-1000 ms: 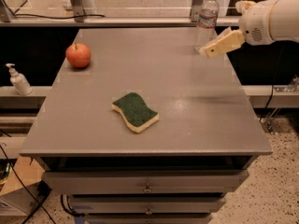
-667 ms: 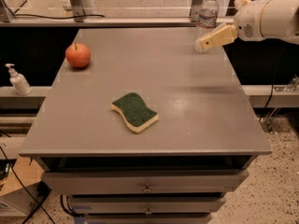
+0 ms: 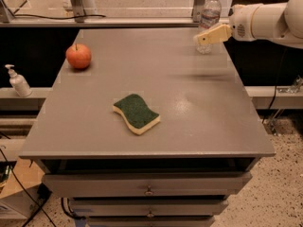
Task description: Knock water bottle over
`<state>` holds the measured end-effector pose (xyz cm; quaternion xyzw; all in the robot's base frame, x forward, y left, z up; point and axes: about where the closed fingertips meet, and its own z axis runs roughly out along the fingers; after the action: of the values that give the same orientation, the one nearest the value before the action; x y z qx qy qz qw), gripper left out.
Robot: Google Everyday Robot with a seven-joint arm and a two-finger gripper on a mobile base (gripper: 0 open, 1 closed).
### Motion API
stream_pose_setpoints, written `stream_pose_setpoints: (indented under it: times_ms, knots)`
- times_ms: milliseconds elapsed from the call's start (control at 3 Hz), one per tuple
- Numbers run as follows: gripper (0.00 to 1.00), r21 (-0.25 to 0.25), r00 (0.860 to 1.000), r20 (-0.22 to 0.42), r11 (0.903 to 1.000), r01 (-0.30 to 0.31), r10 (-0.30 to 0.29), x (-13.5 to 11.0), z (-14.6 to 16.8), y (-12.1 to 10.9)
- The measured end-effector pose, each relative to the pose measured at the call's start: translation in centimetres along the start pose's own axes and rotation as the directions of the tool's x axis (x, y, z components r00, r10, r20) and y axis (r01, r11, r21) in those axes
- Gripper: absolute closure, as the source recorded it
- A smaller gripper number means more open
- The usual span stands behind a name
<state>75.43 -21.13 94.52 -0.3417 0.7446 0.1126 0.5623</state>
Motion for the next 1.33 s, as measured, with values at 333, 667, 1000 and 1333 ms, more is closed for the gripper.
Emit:
stream_pose_setpoints:
  times_ms: [333, 667, 1000, 1333]
  knots:
    - [0.0, 0.003, 0.998, -0.001, 0.9984, -0.057, 0.057, 1.2, 1.9, -1.4]
    - [0.0, -0.004, 0.995, 0.015, 0.9952, -0.098, 0.098, 1.5, 3.6, -2.3]
    - [0.18, -0.031, 0.995, 0.029, 0.9946, -0.099, 0.1, 1.2, 5.1, -2.5]
    - [0.4, -0.063, 0.995, 0.045, 0.9948, -0.081, 0.084, 0.6, 6.1, -2.1]
